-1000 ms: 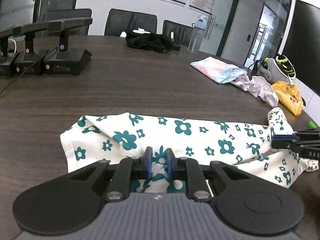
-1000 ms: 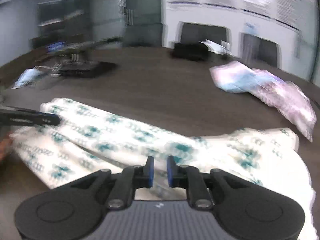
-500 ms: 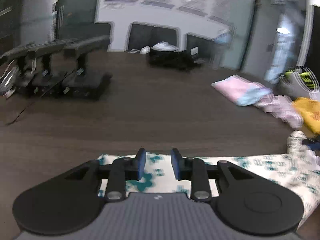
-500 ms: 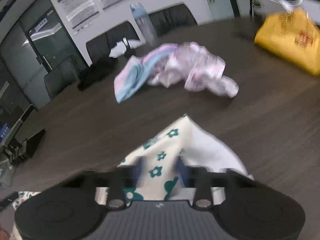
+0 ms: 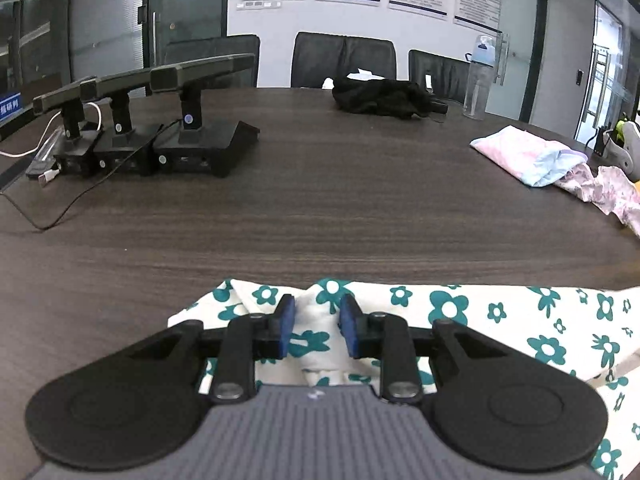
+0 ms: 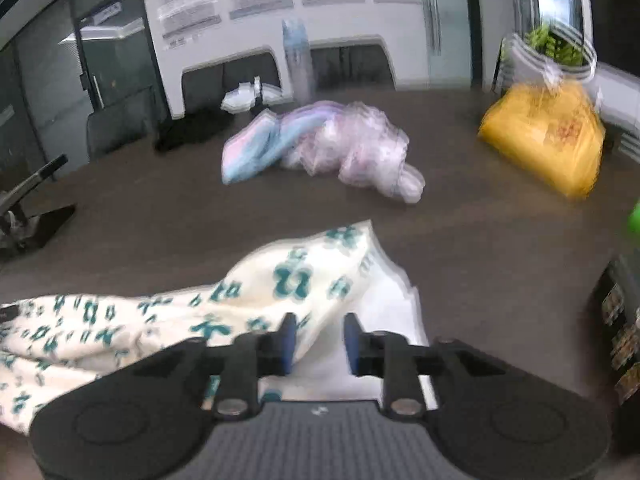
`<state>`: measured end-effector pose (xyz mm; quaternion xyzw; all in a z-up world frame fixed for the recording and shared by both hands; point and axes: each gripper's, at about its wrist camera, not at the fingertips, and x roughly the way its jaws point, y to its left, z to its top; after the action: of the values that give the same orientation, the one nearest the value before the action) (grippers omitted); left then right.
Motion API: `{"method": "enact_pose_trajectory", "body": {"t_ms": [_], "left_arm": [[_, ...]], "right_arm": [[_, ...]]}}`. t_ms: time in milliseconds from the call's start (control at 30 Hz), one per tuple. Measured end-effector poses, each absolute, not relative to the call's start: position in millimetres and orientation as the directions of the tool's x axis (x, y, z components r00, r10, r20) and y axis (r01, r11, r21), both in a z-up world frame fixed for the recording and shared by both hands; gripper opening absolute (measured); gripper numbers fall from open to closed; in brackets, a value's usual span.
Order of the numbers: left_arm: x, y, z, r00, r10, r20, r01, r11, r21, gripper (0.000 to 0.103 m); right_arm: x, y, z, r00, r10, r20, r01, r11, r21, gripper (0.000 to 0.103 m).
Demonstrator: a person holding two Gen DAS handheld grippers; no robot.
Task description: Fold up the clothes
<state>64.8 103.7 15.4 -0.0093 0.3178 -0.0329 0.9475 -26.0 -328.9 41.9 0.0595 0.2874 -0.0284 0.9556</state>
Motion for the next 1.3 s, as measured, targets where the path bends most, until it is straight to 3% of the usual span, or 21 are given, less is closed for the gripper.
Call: {"method": "enact_pose_trajectory", "body": {"t_ms": [67,233,333,433,600,733,900,1033,1100,1167,1233,1300], "left_arm": [[63.9,104.6,14.9,0.798,-0.074,-0.598,0.062,0.997,-0.041,0.027],[64.0,106.3,14.2,0.8,-0.08,-0.595,0.065,0.997,-0.046,0.027],[63.4,106.9,13.7,0.801,-0.083,-0.592,0.065,0.997,-0.052,0.027],[63.4,106.6,13.4,0.803,-0.081,-0.591,0.066,0.997,-0.047,0.027],[64.0,104.3,13.4,0.804,-0.068,-0.591,0.066,0.997,-0.025,0.028],[64.2,105.4,13.5,0.804,-0.072,-0.591,0.067,0.997,-0.03,0.028],[64.5,108.6,13.3,0.803,-0.082,-0.59,0.067,0.997,-0.048,0.028],[64.8,107.0,13.2,0.803,-0.076,-0.591,0.067,0.997,-0.037,0.029],[65.1,107.3,13.1,0.803,-0.077,-0.592,0.068,0.997,-0.037,0.029],[65.1,108.3,13.1,0.802,-0.08,-0.591,0.068,0.997,-0.044,0.029],[65.0,108.3,13.2,0.803,-0.081,-0.591,0.068,0.997,-0.045,0.029],[64.8,108.4,13.1,0.802,-0.082,-0.591,0.068,0.997,-0.046,0.029]], "right_arm": [[-29.2,-319.3,45.7,0.838,-0.025,-0.546,0.053,0.998,0.037,0.028],[-1.9,-246.4,31.8,0.795,0.192,-0.576,-0.295,0.951,-0.091,0.012],[6.3,-228.8,11.0,0.759,0.218,-0.614,-0.347,0.933,-0.098,0.006],[0.8,-229.8,2.3,0.73,0.248,-0.637,-0.366,0.929,-0.058,0.006],[-21.2,-249.2,13.8,0.758,0.269,-0.595,-0.357,0.933,-0.033,0.014],[-15.1,-290.1,23.1,0.813,0.242,-0.529,-0.242,0.968,0.069,0.018],[0.5,-310.4,1.6,0.718,0.182,-0.672,-0.19,0.98,0.063,0.019],[-11.1,-311.9,12.7,0.749,0.193,-0.634,-0.25,0.968,0.0,0.024],[-11.6,-317.5,28.0,0.773,0.223,-0.594,-0.313,0.948,-0.051,0.04],[-4.5,-328.4,46.1,0.787,0.287,-0.546,-0.404,0.909,-0.104,0.085],[12.9,-340.7,55.9,0.692,0.453,-0.562,-0.568,0.822,-0.038,0.092],[33.1,-341.4,54.7,0.593,0.518,-0.617,-0.671,0.741,-0.023,0.092]]}}
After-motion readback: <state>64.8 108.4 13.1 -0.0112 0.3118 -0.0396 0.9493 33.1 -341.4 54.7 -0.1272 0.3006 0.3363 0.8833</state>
